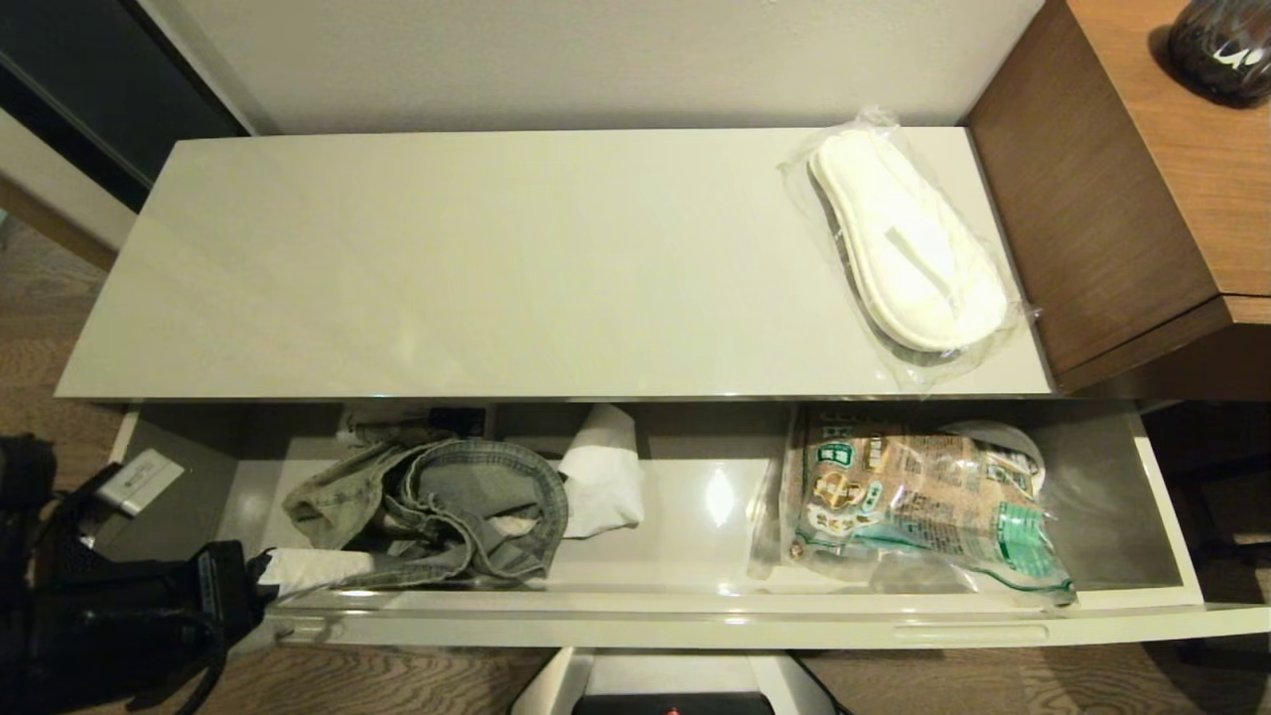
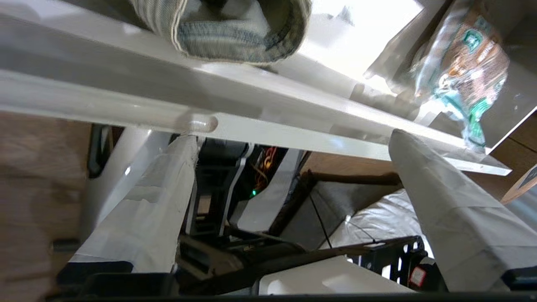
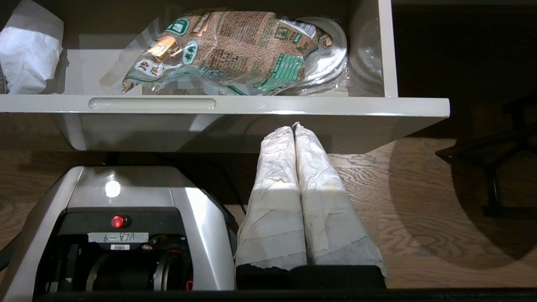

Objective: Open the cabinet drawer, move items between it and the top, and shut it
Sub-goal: Take out the shorts from the drawer

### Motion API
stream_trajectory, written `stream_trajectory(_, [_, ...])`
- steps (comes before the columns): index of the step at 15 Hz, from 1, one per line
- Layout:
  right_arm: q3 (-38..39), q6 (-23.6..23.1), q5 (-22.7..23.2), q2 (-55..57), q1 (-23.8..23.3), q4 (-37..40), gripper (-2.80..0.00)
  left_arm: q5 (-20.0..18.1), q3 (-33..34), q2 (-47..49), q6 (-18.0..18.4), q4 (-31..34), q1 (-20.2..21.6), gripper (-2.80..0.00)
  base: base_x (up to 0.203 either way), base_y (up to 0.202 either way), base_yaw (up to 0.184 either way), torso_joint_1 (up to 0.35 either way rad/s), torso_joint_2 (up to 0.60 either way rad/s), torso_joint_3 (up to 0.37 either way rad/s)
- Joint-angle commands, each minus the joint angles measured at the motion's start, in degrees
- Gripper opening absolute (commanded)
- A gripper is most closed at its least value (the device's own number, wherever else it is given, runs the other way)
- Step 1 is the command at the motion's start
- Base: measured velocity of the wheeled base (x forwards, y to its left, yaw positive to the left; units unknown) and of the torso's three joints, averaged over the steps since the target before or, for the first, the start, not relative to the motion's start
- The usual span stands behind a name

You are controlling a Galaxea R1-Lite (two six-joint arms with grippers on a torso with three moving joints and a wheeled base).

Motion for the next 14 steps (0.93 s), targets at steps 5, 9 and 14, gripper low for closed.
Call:
stream_trajectory(5, [0.04,0.03,0.07,0.06,0.07,0.02,-2.80,4.99,-5.39,1.29,1.83,1.41,0.02,0.00,0.000,0.000,0.000,0.000,0.00,0.000])
stream_trajectory(9, [-0.04,-0.14,-0.01,0.06,-0.02,0.02,-2.80,9.13,-4.79,12.48,2.04,-8.57,0.01,0.00,0.000,0.000,0.000,0.000,0.00,0.000])
stream_trajectory(14, [-0.04,0.30,-0.01,0.06,-0.02,0.09,-2.80,9.54,-4.09,26.49,2.97,-20.62,-0.28,0.00,0.000,0.000,0.000,0.000,0.00,0.000])
